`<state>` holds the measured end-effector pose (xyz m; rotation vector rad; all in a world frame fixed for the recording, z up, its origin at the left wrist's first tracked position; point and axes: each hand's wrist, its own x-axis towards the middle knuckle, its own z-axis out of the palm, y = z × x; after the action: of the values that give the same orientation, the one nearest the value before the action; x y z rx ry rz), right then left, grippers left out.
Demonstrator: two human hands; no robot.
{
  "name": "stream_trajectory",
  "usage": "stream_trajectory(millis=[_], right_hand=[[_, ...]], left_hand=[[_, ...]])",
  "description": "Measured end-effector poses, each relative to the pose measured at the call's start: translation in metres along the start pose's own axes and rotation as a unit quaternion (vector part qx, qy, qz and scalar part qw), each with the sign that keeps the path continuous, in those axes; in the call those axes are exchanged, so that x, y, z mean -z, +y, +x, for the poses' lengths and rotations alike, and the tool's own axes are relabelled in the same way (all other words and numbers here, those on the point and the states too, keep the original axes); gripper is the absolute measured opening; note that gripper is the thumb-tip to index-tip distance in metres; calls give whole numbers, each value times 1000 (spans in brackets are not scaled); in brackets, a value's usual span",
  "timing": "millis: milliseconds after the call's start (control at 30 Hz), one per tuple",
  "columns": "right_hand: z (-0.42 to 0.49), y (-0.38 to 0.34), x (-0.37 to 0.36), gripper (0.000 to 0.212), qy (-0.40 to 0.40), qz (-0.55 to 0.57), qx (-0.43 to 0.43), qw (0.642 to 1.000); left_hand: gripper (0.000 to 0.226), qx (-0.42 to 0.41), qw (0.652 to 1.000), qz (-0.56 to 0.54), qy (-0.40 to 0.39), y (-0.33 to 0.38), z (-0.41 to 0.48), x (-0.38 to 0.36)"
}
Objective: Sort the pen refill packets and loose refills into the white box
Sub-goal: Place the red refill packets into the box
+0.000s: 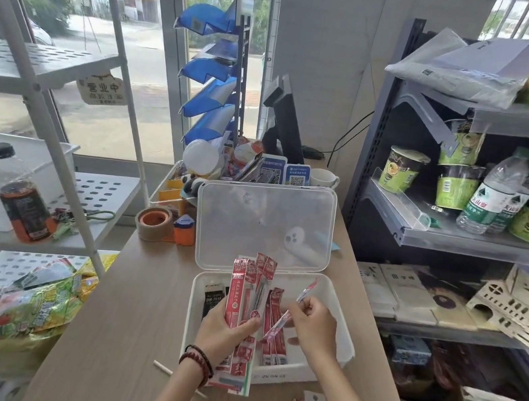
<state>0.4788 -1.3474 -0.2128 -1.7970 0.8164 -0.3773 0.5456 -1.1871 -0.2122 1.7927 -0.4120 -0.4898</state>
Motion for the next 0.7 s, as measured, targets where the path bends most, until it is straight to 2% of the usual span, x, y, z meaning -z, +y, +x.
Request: stream_trajectory(millis=[233, 333, 467, 567, 700], right_hand=[[1, 5, -1, 28, 54, -34, 16, 998], [2, 4, -3, 21, 22, -63, 17, 998], [2, 7, -8, 17, -59, -163, 22, 985], [4, 11, -12, 18, -75, -212, 16, 974], [7, 13, -13, 30, -72, -209, 17, 975]], left_hand=[[43, 8, 1000, -17, 4, -3, 2, 1], [47, 8, 1000, -27, 11, -4, 3, 1], [39, -6, 999, -25, 25, -3, 1, 0], [36, -23, 999, -16, 39, 1, -1, -1], [34, -36, 998, -3, 50, 4, -3, 0]])
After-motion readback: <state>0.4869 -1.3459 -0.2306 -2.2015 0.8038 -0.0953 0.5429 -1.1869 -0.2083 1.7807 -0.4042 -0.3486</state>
